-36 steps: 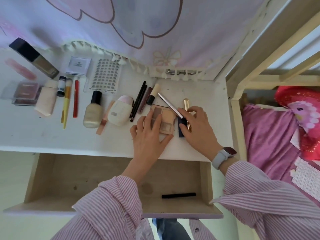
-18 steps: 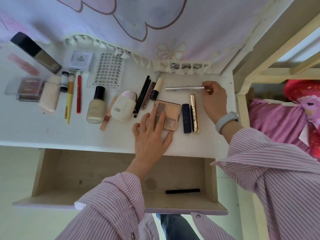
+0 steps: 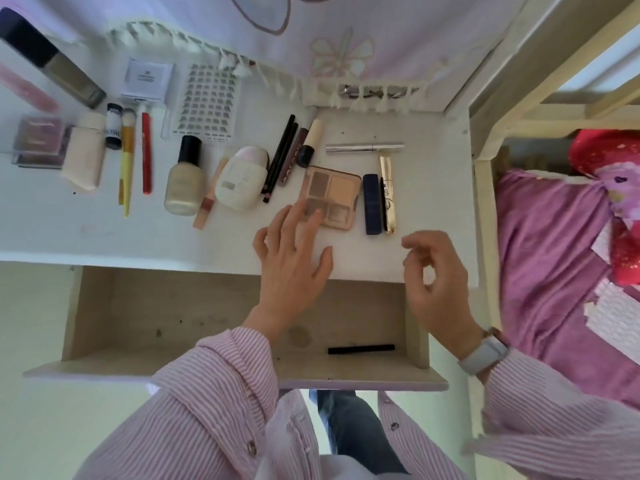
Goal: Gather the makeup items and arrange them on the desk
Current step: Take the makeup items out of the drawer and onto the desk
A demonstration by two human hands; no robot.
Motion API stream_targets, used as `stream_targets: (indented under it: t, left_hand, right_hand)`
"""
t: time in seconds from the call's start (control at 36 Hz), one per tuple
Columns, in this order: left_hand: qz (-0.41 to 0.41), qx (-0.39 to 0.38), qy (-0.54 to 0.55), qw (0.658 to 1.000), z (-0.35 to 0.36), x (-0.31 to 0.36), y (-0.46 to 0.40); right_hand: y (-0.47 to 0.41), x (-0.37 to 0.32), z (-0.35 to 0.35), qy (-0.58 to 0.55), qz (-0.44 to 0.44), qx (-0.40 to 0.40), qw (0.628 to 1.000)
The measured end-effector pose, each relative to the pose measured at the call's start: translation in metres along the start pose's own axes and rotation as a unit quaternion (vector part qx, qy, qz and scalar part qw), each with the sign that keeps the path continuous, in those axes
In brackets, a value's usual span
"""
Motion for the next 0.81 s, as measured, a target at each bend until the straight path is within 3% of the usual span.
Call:
stream_targets:
  t: [0.08,0.17,0.22,0.31,0.36,0.47,0.69,0.81]
  left_hand:
    - [0.046,0.001,0.027,0.999,-0.004,-0.005,0.038]
    - [0.042,-0.036,0.027,0.998,-0.005,-0.011,0.077]
    - [0.01,-0.097,0.01,0.995,-0.002,-0.018,0.098]
    - [-0.097,-0.222,-0.005,0.97,0.002,-0.029,0.119]
    - [-0.161,-0.261,0.004,0.952,0.002,-0.035,0.125]
    - [-0.172,-0.293,0.005,0.94,-0.004,-0.038,0.126]
    - [-0.131,-0.255,-0.034,0.958,-0.014,-0.061,0.141]
    - [-0.143,-0.256,-0.035,0.955,-0.017,-0.069,0.143]
  right_hand:
    - [0.05,0.003,0.013,0.026,0.041,-0.209,0.977]
    - [0.08,0.024,0.038,0.104,0.171,-0.417,0.887]
    - [0.089,0.038,0.053,0.144,0.218,-0.479,0.838]
    - [0.089,0.054,0.072,0.194,0.25,-0.521,0.793]
    - [0.088,0.059,0.082,0.192,0.277,-0.532,0.777]
    - [0.083,0.053,0.091,0.212,0.272,-0.577,0.74]
    - [0.08,0.039,0.094,0.206,0.282,-0.57,0.743]
    - [0.083,0.019,0.106,0.171,0.283,-0.53,0.781]
Point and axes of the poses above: each hand's wrist, its own y-axis away from the middle knuckle, its own z-axis out of the palm, x = y × z, the point moved 1 cm from there along -y, towards the middle knuckle, and after that the axes turned 3 degrees about -z, right-handed, at the moved point
